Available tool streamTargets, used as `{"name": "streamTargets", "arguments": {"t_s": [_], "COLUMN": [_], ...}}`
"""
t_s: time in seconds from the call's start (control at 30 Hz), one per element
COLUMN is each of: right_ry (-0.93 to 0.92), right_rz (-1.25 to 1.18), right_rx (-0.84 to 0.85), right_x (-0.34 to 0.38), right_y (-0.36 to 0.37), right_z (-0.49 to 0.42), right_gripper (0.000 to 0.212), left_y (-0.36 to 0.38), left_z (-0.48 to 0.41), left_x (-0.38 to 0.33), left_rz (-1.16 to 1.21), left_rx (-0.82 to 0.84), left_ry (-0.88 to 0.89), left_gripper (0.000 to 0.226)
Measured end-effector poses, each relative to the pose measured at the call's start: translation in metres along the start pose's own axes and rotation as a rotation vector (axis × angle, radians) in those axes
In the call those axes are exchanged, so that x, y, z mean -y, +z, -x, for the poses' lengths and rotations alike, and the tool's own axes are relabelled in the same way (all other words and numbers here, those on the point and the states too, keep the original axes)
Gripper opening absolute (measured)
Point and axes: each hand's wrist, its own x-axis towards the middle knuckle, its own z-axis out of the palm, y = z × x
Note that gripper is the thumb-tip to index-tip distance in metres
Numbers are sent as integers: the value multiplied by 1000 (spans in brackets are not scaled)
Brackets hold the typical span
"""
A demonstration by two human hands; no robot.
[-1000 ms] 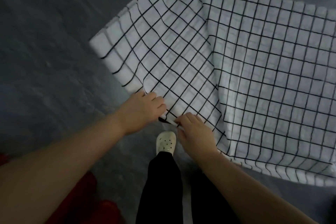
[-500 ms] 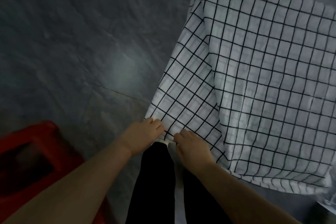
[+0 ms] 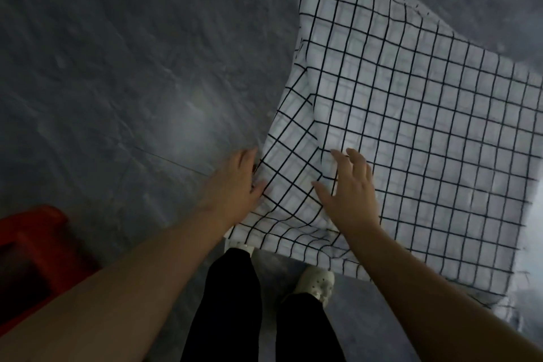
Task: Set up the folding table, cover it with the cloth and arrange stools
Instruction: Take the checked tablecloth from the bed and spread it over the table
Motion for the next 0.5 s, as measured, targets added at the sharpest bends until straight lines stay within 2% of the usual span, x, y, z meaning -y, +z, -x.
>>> {"name": "streamTargets", "arguments": {"t_s": [0.1,0.13,0.27,0.4,0.5], "right_ry": [-8,-19,-35,11,34], "right_rz": [53,80,215,241,229], "right_rx": [36,54,113,115,105], "right_x": [0,0,0,5,8], "right_y": [-6,-7,-10,-12,-11], "right_z": [-31,-41,-60,-62,-65], "right_gripper": [66,65,64,66,65], "left_y": [1,1,4,5,5], "left_z": [-32,-40,-56,-64,-69], "left_x": [-16,-18,-19,-15,-10], "left_rz": [311,369,331,398,540], "left_rx": [27,31,-12,-13,-1], "left_ry": [-291,-313,-175,-279,-335], "left_gripper": [56,52,32,30,27]}}
